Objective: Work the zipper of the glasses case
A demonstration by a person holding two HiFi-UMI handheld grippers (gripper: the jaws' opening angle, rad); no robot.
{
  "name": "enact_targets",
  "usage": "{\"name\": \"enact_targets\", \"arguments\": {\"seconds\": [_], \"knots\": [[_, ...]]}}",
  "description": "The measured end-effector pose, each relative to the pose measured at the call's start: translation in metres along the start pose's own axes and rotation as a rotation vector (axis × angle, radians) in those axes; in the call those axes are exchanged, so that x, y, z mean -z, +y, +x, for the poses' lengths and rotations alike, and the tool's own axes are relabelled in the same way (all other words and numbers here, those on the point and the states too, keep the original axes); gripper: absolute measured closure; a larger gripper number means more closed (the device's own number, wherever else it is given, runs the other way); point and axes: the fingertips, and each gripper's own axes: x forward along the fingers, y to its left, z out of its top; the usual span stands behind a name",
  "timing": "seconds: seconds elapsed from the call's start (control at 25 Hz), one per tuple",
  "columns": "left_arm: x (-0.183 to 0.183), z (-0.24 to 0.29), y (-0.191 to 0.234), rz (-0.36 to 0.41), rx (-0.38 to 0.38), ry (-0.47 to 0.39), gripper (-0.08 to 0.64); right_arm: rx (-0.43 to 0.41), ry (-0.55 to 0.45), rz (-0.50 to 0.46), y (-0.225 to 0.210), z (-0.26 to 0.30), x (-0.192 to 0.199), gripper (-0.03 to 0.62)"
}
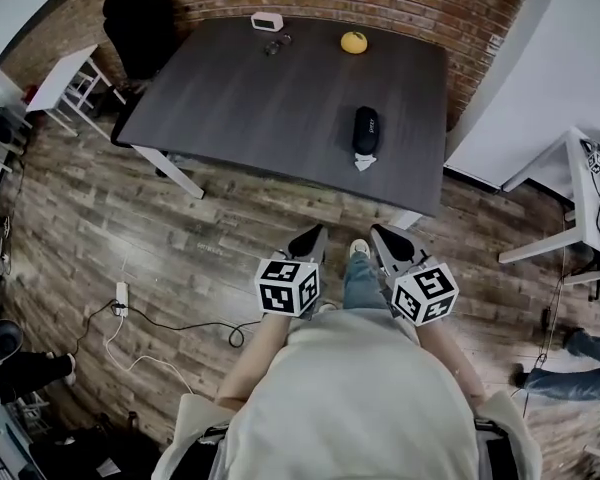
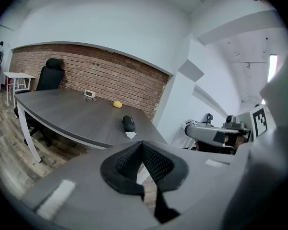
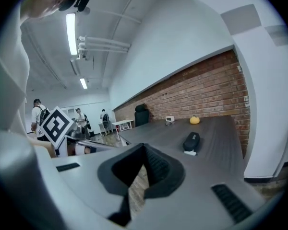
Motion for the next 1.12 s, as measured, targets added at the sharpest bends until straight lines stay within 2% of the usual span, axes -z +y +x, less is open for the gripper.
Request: {"name": "enact_targets", "arguments": {"seconds": [0.56,0.8,1.12], "knots": [[0.000,-0.011,0.000,0.006,-0.001,0.008,0.551,0.010,-0.033,-0.001,0.003,-0.011,-0.014,0.591],[-0.001,-0.005,-0.005,0.008,0.020,0.018,0.551,-0.031,-0.043,0.032,0.002,-0.011,-0.017,0.591],[-0.011,0.002,-0.004,0.001,0.019,0.009,0.551,-0.045,-0.054,0.014,-0.005,-0.003,-0.028,0.591]]}}
